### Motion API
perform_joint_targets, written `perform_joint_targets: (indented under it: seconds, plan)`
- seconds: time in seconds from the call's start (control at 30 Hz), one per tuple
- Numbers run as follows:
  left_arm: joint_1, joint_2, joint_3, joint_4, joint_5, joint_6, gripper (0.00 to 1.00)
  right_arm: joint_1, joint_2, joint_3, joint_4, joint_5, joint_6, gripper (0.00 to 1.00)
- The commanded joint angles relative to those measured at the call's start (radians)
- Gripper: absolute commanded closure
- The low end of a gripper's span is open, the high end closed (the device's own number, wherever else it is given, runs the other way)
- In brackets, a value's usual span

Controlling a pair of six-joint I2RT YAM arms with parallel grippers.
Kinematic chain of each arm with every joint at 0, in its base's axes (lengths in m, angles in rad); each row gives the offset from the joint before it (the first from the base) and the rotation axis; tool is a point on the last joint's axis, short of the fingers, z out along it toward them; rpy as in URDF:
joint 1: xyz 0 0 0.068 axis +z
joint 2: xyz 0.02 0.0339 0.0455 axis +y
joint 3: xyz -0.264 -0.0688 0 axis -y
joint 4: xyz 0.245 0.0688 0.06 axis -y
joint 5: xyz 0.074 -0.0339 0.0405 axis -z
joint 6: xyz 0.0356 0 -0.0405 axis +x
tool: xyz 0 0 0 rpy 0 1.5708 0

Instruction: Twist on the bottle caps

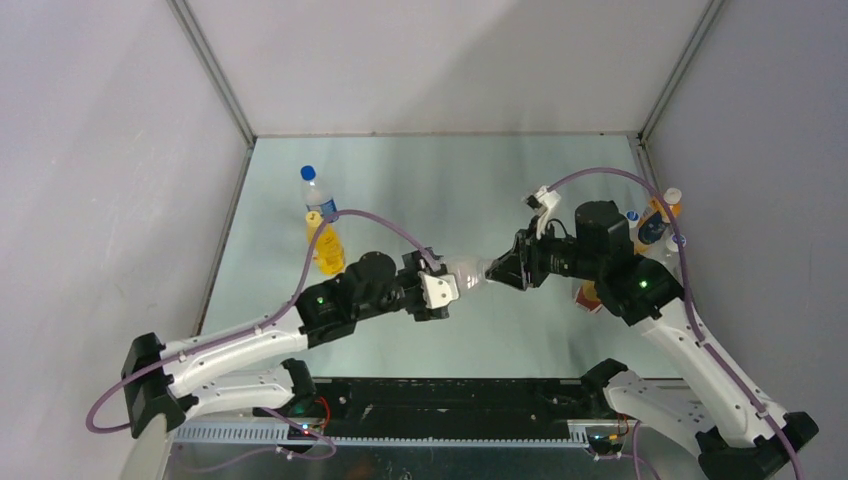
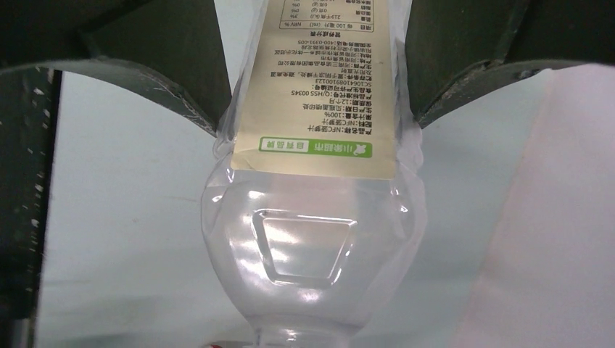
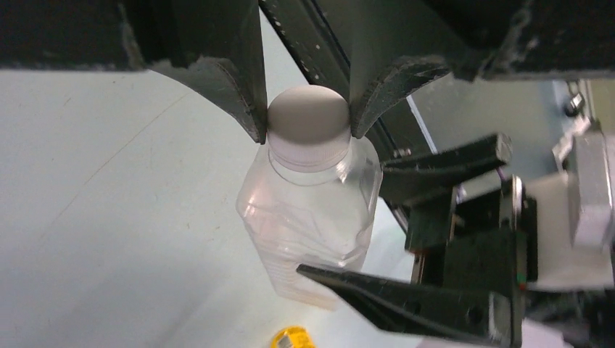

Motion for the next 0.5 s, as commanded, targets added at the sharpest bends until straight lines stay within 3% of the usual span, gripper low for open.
perform_joint_targets:
  seconds: [0.0,0.03,0.17,0.27,0.47]
  plan:
    - [-0.068,-0.032,-0.025,0.257,-0.291,0.059,1.00,-0.016,-0.059,-0.020,0.120,0.161,0.303,1.00]
    - [-0.071,-0.032,-0.033,0.269,-0.320,0.058,1.00,-0.019,-0.068,-0.020,0.132,0.157,0.299,1.00]
    - [-0.069,-0.019,0.004,0.156,-0.274,0.064,1.00,-0.023,-0.094,-0.020,0.140,0.113,0.166,0.73]
    - [-0.012,-0.004,0.060,0.037,-0.105,0.024,1.00,-0.034,-0.121,-0.020,0.144,0.040,0.021,0.53]
    - [0.089,0.016,0.131,-0.125,0.164,-0.028,1.00,-0.049,-0.188,-0.013,0.065,-0.079,-0.291,0.29]
